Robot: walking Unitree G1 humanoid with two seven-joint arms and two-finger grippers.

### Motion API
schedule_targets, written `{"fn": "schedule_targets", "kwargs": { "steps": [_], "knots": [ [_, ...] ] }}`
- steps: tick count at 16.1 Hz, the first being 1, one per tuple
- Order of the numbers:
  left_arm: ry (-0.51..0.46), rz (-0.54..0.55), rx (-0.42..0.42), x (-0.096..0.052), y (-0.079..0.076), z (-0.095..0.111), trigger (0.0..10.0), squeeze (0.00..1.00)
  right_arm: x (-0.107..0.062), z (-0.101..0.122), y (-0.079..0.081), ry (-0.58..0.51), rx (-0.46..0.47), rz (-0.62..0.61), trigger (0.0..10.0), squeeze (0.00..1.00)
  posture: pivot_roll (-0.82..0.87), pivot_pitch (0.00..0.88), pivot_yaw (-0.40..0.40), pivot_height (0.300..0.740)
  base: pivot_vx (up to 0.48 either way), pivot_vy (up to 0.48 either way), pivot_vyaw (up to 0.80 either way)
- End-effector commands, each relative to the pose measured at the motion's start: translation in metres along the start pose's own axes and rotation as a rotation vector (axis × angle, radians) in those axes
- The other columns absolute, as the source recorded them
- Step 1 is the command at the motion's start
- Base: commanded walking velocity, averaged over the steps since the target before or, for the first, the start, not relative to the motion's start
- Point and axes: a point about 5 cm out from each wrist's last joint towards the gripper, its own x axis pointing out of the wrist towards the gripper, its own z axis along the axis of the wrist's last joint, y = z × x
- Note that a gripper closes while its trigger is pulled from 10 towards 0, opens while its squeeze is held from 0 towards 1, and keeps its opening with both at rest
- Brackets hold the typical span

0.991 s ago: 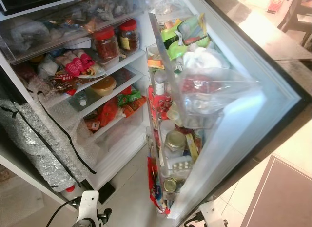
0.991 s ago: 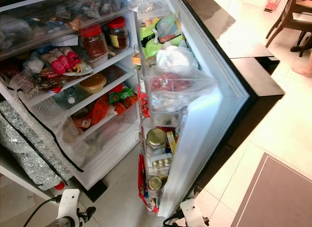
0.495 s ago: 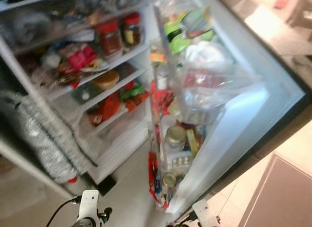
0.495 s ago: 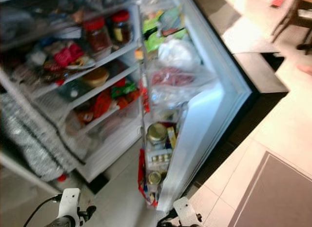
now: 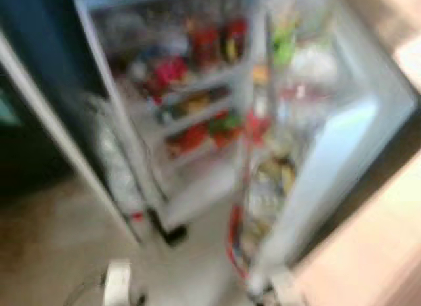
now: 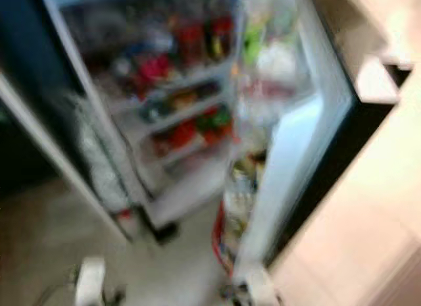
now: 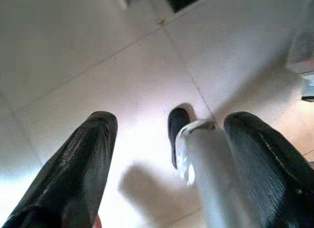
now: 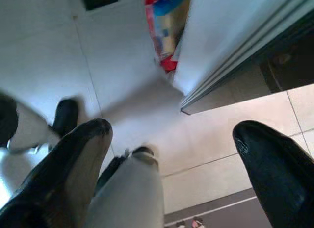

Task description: Restocking fridge

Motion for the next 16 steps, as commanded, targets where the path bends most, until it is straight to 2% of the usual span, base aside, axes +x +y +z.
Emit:
{"fn": "schedule_targets", "kwargs": {
  "steps": [1,3,5,6,7,8,9,10,12,13,14,16],
  "knots": [
    [-0.032,-0.001,0.012,0.002,0.001,0.013,10.0,0.0,-0.001,-0.008,0.001,0.007,0.125,-0.065,10.0,0.0,-0.11,0.071,-0.017,0.722,0.0,0.0,0.0],
    [-0.034,0.001,0.007,0.002,0.001,0.013,10.0,0.0,-0.003,-0.01,-0.002,-0.028,0.262,-0.172,10.0,0.0,-0.11,0.076,-0.017,0.722,0.0,0.0,0.0],
    [-0.035,0.001,0.005,0.002,0.001,0.013,10.0,0.0,-0.004,-0.011,-0.004,-0.053,0.329,-0.262,10.0,0.0,-0.11,0.076,-0.017,0.722,0.0,0.0,0.0],
    [-0.035,0.001,0.003,0.002,0.001,0.013,10.0,0.0,-0.006,-0.014,-0.006,-0.057,0.422,-0.365,10.0,0.0,-0.11,0.078,-0.019,0.722,0.0,0.0,0.0],
    [-0.035,0.001,0.003,0.002,0.001,0.013,10.0,0.0,-0.007,-0.016,-0.006,-0.056,0.454,-0.394,10.0,0.0,-0.11,0.078,-0.019,0.722,0.0,0.0,0.0],
    [-0.034,0.0,0.002,0.002,0.001,0.013,10.0,0.0,-0.018,-0.019,-0.052,-0.099,0.516,-0.476,10.0,0.0,-0.12,0.081,-0.022,0.722,0.0,0.0,0.0],
    [-0.034,-0.001,0.002,0.002,0.0,0.013,10.0,0.0,-0.021,-0.019,-0.064,-0.109,0.522,-0.491,10.0,0.0,-0.12,0.081,-0.022,0.722,0.0,0.0,0.0],
    [-0.034,-0.002,0.002,0.002,0.0,0.013,10.0,0.0,-0.027,-0.031,-0.073,-0.078,0.553,-0.521,10.0,0.0,-0.12,0.08,-0.024,0.722,0.0,0.0,0.0],
    [-0.034,-0.003,0.0,0.002,0.0,0.013,10.0,0.0,-0.033,-0.048,-0.075,-0.019,0.592,-0.556,10.0,0.0,-0.12,0.081,-0.021,0.722,0.0,0.0,0.0],
    [-0.034,-0.002,0.001,0.002,0.0,0.013,10.0,0.0,-0.035,-0.053,-0.076,-0.025,0.648,-0.577,10.0,0.0,-0.12,0.082,-0.02,0.722,0.0,0.0,0.0],
    [-0.035,-0.002,0.001,0.002,0.0,0.013,10.0,0.0,-0.036,-0.053,-0.079,-0.046,0.697,-0.592,10.0,0.0,-0.12,0.083,-0.018,0.722,0.0,0.0,0.0],
    [-0.037,-0.002,0.002,0.002,0.0,0.014,10.0,0.0,-0.039,-0.042,-0.094,-0.175,0.898,-0.585,10.0,0.0,-0.12,0.083,-0.016,0.722,0.0,0.0,0.0]
  ]
}}
